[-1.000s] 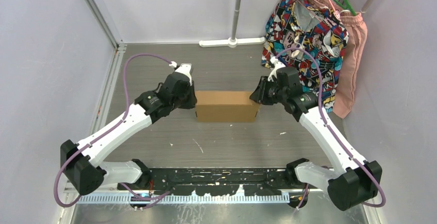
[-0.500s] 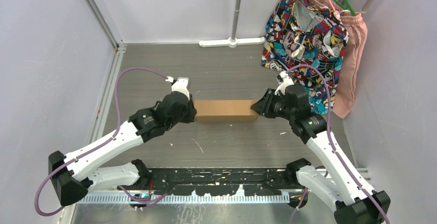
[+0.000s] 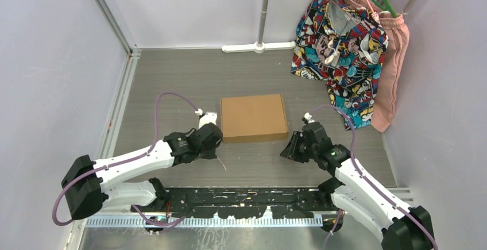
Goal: Fold the paper box
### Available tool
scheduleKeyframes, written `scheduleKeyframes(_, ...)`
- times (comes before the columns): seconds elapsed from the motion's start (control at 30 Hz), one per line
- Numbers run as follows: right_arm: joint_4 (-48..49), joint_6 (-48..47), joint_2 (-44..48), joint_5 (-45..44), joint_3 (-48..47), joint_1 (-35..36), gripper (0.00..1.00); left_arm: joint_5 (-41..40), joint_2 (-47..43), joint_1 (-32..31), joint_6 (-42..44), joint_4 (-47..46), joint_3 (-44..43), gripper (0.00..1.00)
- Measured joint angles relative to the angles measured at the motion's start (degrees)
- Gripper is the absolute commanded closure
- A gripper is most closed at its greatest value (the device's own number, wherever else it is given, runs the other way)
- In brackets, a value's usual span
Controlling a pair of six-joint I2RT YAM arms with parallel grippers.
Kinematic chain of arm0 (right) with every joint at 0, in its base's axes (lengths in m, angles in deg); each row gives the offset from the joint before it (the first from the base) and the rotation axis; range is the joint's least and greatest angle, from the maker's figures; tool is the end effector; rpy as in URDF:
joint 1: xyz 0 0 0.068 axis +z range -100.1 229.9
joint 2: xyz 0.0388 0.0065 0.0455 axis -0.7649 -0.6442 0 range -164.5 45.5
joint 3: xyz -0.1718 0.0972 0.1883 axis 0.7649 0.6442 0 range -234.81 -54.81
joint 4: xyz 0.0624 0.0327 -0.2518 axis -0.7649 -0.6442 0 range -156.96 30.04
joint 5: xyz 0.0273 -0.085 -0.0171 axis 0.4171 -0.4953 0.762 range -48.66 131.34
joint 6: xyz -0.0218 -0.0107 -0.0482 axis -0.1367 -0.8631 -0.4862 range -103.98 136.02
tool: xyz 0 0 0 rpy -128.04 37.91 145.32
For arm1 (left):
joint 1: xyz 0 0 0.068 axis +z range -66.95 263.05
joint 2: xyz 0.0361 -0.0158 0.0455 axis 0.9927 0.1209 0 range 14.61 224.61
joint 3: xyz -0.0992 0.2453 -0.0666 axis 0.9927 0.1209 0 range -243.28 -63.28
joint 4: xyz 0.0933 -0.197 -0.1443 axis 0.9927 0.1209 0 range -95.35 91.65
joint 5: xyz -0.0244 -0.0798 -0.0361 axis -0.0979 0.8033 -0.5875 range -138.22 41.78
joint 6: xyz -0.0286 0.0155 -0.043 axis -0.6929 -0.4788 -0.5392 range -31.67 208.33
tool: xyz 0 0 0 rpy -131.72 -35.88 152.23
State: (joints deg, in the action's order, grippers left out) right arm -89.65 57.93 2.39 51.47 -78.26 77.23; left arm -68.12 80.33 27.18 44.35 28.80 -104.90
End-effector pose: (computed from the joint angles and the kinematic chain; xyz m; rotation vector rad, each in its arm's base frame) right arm 0.1297 0.0741 0.1852 0.2415 2.5497 0.7252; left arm 0.1313 -0.1721 0.2176 0.1356 2.5135 -0.2631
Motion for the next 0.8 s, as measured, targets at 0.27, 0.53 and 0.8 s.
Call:
scheduleKeyframes(0.27, -3.23, -1.11, -0.28, -3.43, -8.63, 0.00, 0.46, -2.84, -0.24, 0.00, 1.36, 4.02, -6.56, 0.27)
scheduleKeyframes(0.53, -4.76, -7.80, -2.51, -12.15, -27.34, 0.00, 0.00, -7.93, -0.24, 0.11, 8.83, 8.07, -24.90, 0.00)
scheduleKeyframes(0.8, -6.14, -10.38, -4.02, -21.62, -32.30, 0.00, 0.00, -9.05, -1.25, 0.46, 12.11, 8.41, -25.42, 0.00)
